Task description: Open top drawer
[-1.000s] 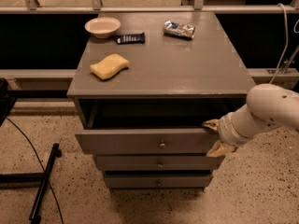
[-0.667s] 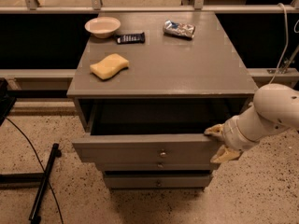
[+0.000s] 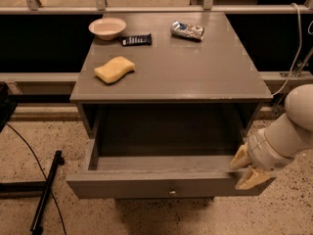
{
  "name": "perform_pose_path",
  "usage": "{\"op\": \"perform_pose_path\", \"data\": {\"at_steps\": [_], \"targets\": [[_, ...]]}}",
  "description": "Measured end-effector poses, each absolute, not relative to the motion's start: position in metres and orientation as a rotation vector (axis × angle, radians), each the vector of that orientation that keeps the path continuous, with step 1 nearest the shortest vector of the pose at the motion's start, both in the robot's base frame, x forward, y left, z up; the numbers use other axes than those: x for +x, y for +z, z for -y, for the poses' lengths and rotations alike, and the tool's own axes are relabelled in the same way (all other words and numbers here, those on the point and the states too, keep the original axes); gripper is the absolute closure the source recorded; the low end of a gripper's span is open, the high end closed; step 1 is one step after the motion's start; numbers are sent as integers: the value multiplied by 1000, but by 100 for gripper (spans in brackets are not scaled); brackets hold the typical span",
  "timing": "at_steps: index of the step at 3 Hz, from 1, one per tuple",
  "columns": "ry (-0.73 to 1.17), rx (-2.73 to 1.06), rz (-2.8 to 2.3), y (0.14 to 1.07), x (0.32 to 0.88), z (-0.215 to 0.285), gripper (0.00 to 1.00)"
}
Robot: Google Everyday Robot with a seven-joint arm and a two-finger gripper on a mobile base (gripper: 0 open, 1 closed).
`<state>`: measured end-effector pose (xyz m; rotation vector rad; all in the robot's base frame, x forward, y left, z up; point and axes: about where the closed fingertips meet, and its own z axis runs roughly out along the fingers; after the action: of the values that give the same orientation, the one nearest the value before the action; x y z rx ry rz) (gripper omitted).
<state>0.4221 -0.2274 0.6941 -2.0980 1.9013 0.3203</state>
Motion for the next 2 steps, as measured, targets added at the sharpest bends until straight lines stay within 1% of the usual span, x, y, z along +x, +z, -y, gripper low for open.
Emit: {"op": "perform_pose_path", "data": {"at_steps": [1,2], "targets": [[317,-2113,-1895,720,408,230,43],[257,-2139,-1857,748,418,226,37]]}}
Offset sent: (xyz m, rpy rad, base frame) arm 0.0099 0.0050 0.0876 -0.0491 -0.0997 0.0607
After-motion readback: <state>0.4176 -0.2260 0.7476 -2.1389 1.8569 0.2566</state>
